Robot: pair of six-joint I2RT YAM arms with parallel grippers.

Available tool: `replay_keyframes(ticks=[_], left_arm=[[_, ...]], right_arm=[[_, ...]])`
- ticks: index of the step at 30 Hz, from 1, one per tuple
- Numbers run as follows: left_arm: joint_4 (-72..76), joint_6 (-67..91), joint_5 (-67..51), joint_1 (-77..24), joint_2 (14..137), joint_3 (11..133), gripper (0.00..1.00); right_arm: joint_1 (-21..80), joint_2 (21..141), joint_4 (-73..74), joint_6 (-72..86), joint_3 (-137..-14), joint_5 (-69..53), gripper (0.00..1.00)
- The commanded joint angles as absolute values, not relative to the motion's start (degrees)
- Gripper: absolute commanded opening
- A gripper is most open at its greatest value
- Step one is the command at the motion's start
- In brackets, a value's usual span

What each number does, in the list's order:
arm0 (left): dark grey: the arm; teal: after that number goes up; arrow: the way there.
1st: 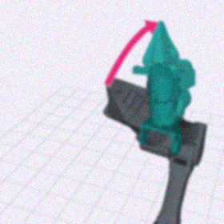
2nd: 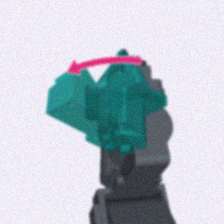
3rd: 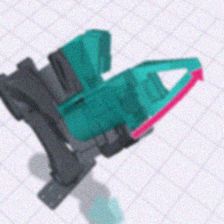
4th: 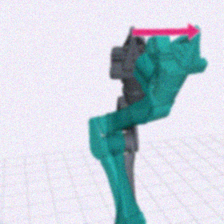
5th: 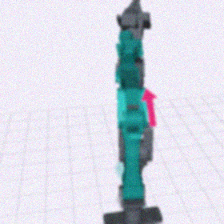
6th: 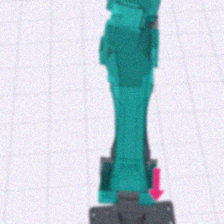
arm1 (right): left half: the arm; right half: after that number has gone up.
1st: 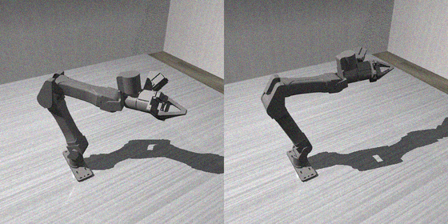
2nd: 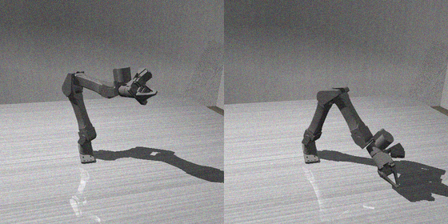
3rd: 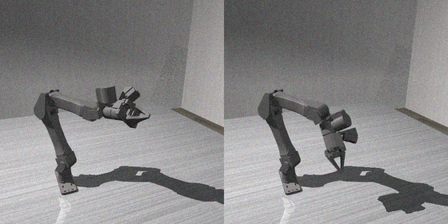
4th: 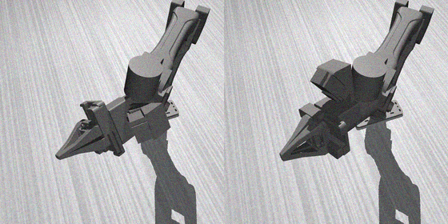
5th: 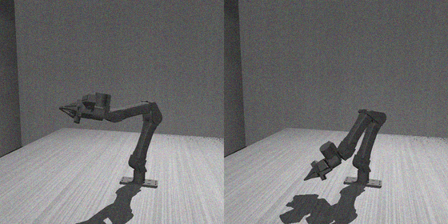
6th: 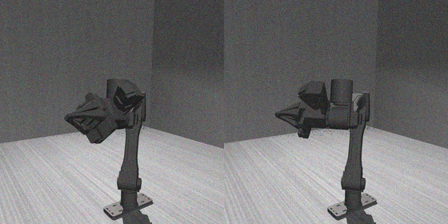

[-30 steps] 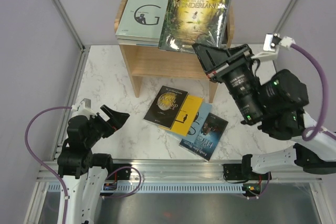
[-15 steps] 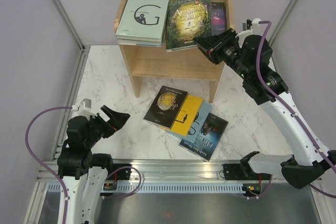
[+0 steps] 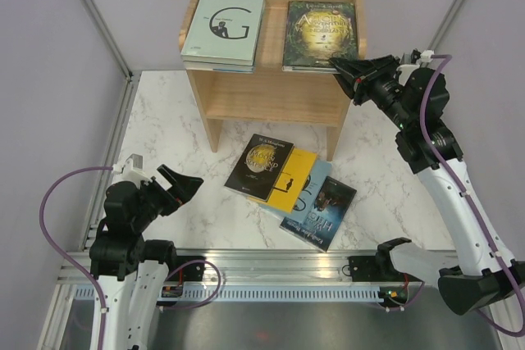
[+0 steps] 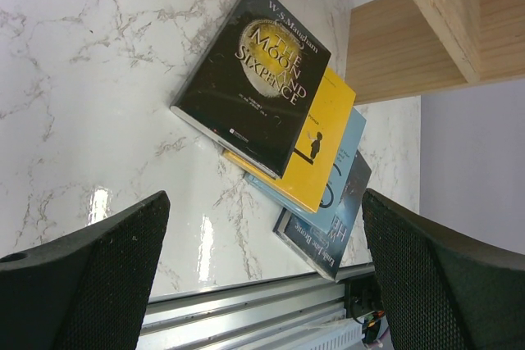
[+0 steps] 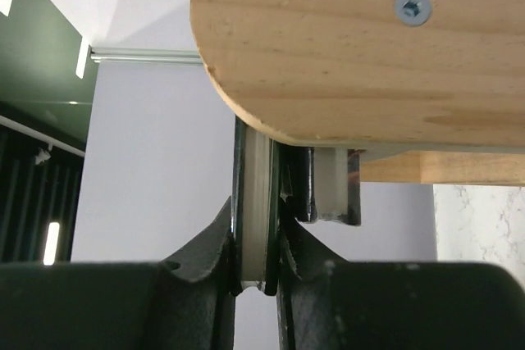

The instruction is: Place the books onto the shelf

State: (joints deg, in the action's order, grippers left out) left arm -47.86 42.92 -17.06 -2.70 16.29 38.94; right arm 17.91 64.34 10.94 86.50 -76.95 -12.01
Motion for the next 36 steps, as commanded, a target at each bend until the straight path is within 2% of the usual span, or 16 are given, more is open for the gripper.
replay_keyframes(ticks=[1, 10, 12, 13, 16, 18, 19, 22, 32, 34, 36], left_arm=[[-46.3, 41.8, -18.4, -2.4, 15.6, 38.8, 1.00], [-46.3, 41.7, -18.5, -2.5, 15.6, 38.9, 1.00], [-46.3, 41.8, -18.7, -2.5, 15.5, 38.9, 1.00], [-46.4, 41.7, -18.6, -2.5, 15.6, 38.9, 1.00], [-46.7, 41.7, -18.8, -2.5, 15.1, 38.9, 1.00], [-46.8, 41.7, -18.8, -2.4, 15.0, 38.9, 1.00], [-46.8, 41.8, -18.9, -2.5, 15.0, 38.9, 1.00], [-46.8, 41.9, -18.8, -2.5, 15.3, 38.9, 1.00], [-46.8, 42.3, -18.5, -2.5, 15.2, 38.8, 1.00], [-46.8, 42.3, -18.5, -2.5, 15.3, 38.8, 0.99], [-46.8, 42.3, -18.4, -2.5, 15.3, 38.8, 0.99]], right_arm=[[15.2, 62.7, 5.5, 92.4, -75.6, -12.4, 0.00], [12.7, 66.4, 5.4, 92.2, -77.7, -13.0, 0.00], [12.3, 68.3, 4.7, 91.8, -78.0, -14.3, 0.13], [12.1, 68.8, 4.1, 91.8, -78.4, -14.8, 0.26], [11.9, 70.0, 3.6, 91.5, -78.8, -16.1, 0.49], [11.8, 69.1, 3.6, 91.2, -78.3, -16.6, 0.56], [11.8, 68.4, 3.7, 91.1, -77.4, -16.6, 0.62], [11.8, 64.6, 4.0, 91.1, -73.9, -16.5, 0.69], [11.8, 53.3, 6.7, 90.4, -62.9, -18.0, 0.74], [11.8, 53.2, 6.9, 90.1, -62.8, -18.4, 0.70], [11.8, 53.3, 6.3, 90.0, -63.3, -18.3, 0.60]])
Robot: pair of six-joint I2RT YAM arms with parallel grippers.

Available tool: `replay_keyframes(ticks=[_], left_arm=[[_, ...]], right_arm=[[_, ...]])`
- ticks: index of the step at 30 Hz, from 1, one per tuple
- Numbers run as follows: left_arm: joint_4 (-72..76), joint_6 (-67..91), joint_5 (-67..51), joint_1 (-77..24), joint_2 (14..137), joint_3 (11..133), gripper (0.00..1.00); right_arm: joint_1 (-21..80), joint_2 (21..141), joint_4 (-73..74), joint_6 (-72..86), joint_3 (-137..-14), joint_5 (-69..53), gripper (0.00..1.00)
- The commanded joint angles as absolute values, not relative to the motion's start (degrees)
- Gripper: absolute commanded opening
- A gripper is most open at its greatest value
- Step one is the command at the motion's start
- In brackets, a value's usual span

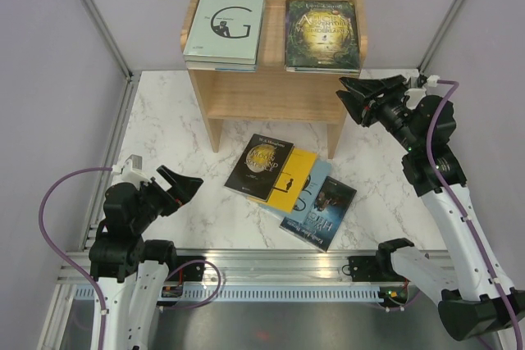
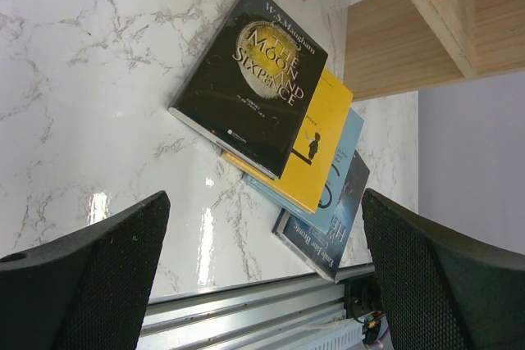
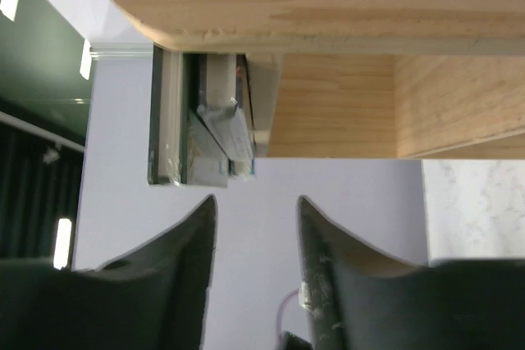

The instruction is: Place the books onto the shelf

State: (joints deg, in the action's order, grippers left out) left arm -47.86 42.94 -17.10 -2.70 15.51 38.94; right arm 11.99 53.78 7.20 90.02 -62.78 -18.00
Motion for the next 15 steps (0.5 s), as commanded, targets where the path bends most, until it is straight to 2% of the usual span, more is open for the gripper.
replay_keyframes(ticks=[1, 2, 4, 15], left_arm=[[-46.8, 42.4, -18.4, -2.5, 15.4, 38.7, 0.99], [-46.8, 42.4, -18.3, -2.5, 15.2, 38.6, 0.99], [-46.8, 42.4, -18.1, -2.5, 15.3, 38.8, 0.99], [-46.5, 42.4, -17.6, -2.5, 15.8, 38.8, 0.99]], right_arm=[[11.7, 53.3, 6.0, 89.9, -63.5, -18.1, 0.43], [11.8, 53.5, 6.0, 89.4, -64.0, -17.9, 0.37], [11.7, 54.1, 5.9, 88.8, -65.2, -17.5, 0.32], [12.0, 58.7, 0.4, 90.5, -67.3, -19.9, 0.22]])
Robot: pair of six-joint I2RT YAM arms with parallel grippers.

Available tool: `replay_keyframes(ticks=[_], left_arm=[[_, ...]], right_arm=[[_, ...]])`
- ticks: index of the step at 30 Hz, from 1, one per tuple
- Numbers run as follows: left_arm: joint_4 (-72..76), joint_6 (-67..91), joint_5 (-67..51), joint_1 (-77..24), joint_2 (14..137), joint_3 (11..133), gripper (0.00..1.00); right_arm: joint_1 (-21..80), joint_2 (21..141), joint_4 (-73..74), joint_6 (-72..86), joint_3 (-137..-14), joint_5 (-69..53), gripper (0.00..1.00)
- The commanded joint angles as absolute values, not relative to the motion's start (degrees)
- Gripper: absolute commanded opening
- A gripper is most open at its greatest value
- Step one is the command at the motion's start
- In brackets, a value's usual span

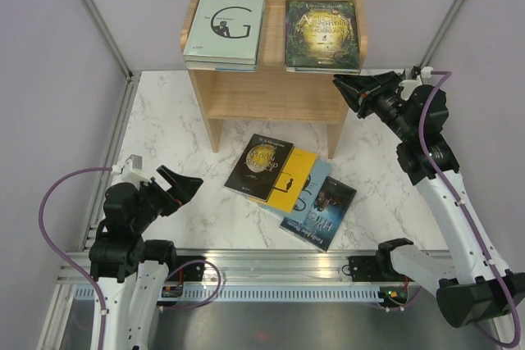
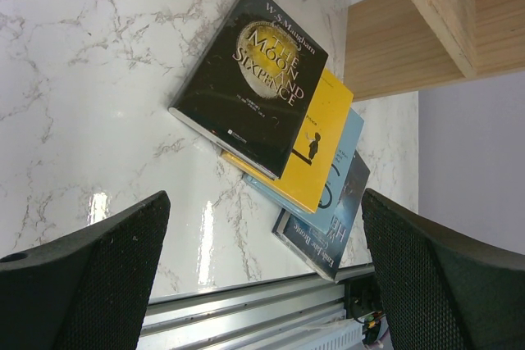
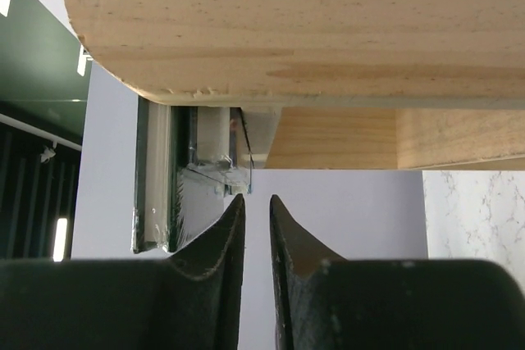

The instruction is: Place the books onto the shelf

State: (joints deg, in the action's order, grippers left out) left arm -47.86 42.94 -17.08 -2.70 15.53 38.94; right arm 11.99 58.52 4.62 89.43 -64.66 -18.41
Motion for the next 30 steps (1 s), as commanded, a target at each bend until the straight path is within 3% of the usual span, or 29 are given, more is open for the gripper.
replay_keyframes(ticks=[1, 5, 12, 30], left_arm=[[-46.5, 42.4, -17.6, -2.5, 16.1, 38.8, 0.99], [-46.1, 42.3, -17.5, -2.5, 16.3, 38.8, 0.99], [-45.9, 42.4, -17.3, -2.5, 16.4, 38.7, 0.99], [-45.4, 42.5, -17.1, -2.5, 16.3, 38.3, 0.99]], right_arm=[[12.0, 59.0, -1.3, 90.8, -67.4, -20.4, 0.21], [12.0, 59.5, -3.0, 91.3, -68.5, -23.0, 0.18], [12.3, 57.6, -3.3, 92.4, -67.4, -25.3, 0.01], [14.6, 53.2, -1.7, 92.0, -64.8, -25.4, 0.00]])
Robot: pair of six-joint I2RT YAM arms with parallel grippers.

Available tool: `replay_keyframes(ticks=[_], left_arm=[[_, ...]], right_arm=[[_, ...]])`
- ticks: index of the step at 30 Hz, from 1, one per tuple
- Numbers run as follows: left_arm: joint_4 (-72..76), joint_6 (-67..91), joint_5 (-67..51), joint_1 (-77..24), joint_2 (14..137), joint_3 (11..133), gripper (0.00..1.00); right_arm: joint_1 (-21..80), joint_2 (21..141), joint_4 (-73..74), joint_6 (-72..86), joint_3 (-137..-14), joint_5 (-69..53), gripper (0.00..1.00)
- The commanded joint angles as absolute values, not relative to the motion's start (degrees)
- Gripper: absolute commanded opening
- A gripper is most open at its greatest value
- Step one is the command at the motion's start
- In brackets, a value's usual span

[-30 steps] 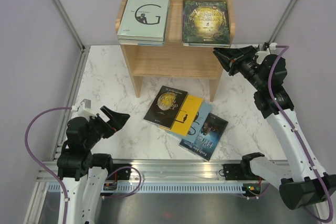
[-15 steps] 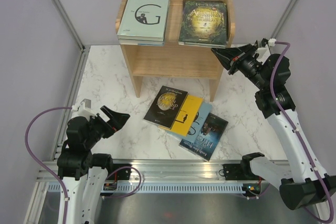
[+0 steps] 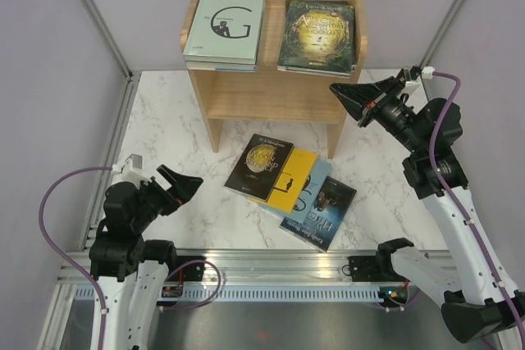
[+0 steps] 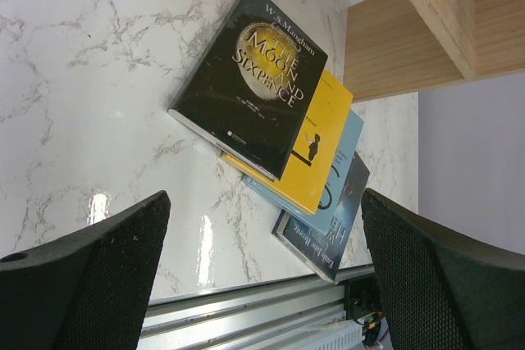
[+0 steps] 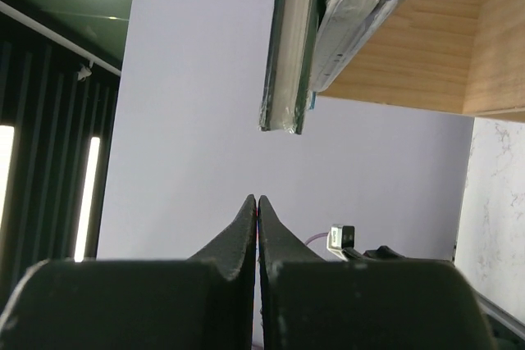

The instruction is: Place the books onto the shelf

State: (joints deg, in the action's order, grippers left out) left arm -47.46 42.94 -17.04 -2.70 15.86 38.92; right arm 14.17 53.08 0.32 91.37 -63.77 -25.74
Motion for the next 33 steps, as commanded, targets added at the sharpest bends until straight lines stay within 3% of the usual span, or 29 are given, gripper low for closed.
replay_keyframes(ticks=[1, 23, 29, 33], left_arm=[[-45.4, 42.5, -17.1, -2.5, 16.2, 38.3, 0.99], [-45.4, 41.7, -18.4, -2.5, 16.3, 38.5, 0.99], [-42.1, 39.8, -26.4, -2.5, 19.9, 36.8, 0.99], [-38.6, 40.6, -29.6, -2.5, 22.8, 34.5, 1.00]], right_arm=[[14.7, 53.9, -1.7, 91.9, -65.1, -25.2, 0.00], [14.6, 68.4, -9.1, 91.6, -72.6, -22.9, 0.00], [14.7, 61.8, -7.9, 81.8, -70.3, -25.8, 0.00], [15.7, 53.0, 10.1, 66.6, -71.6, -23.8, 0.04]])
